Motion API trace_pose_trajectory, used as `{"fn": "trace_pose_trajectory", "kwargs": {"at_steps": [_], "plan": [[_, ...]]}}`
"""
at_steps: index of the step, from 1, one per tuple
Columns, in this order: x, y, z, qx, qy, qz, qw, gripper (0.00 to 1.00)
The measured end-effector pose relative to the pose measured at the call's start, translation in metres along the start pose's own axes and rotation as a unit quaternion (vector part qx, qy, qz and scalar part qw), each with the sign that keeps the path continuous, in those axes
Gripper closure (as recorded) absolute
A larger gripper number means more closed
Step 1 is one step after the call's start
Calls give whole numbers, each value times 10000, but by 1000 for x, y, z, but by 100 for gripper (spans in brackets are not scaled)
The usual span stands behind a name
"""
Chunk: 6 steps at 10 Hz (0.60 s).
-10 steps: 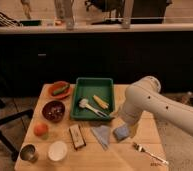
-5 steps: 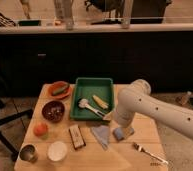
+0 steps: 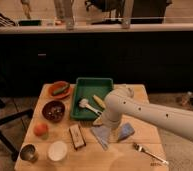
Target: Place towel in metal cup
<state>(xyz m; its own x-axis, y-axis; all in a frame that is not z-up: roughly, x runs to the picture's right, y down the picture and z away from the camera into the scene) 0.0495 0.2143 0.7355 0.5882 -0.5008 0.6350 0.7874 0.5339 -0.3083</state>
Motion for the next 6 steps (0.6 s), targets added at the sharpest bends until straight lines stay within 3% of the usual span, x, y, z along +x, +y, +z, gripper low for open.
{"fn": "trace_pose_trajectory", "kwargs": {"at_steps": [6], "plan": [[2,-5,28,113,-7,-36,9999,20]]}}
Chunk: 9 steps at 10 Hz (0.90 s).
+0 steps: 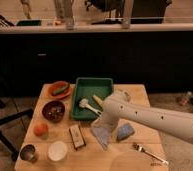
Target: Place towel in metal cup
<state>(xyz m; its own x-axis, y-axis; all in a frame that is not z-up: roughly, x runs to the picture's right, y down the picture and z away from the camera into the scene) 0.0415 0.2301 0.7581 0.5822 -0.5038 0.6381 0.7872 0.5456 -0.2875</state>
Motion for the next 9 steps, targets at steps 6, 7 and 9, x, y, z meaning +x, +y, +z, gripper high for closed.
{"fn": "trace_pose_trajectory", "kwargs": {"at_steps": [6,7,9], "plan": [[1,-5,31,-302,-165,-188,9992,20],[1,-6,34,-346,-170,-212,9990,20],[1,-4,41,-495,-173,-269,9983,20]]}}
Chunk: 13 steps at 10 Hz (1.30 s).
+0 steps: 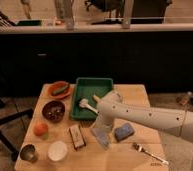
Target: Place towel in metal cup
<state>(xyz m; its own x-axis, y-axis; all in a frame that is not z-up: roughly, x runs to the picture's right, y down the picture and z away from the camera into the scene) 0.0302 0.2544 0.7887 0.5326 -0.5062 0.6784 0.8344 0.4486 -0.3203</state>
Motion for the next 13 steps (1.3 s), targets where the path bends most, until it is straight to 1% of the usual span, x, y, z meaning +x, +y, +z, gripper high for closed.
{"fn": "trace_pose_trajectory", "kwargs": {"at_steps": [3,6,10,13], "plan": [[0,-1,5,-125,2,-27,9999,20],[2,-1,8,-128,24,-39,9999,20],[2,-7,12,17,53,-84,9999,20],[2,-11,16,69,48,-142,9999,20]]}}
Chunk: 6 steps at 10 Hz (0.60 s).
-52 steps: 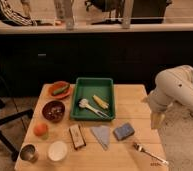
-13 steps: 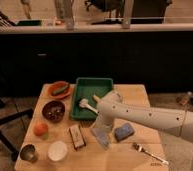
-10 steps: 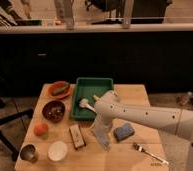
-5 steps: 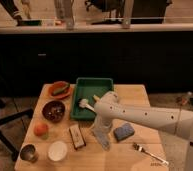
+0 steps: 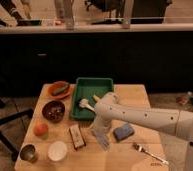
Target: Place towel in metal cup
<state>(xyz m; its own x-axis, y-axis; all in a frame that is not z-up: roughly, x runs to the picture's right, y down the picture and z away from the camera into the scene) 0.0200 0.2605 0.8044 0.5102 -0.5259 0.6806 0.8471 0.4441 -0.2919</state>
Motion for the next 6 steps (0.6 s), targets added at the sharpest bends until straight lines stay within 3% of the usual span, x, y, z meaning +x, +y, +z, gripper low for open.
{"fn": "trace_pose_trajectory", "kwargs": {"at_steps": [6], "plan": [[3,-2,8,27,-52,-81,10000,20]]}}
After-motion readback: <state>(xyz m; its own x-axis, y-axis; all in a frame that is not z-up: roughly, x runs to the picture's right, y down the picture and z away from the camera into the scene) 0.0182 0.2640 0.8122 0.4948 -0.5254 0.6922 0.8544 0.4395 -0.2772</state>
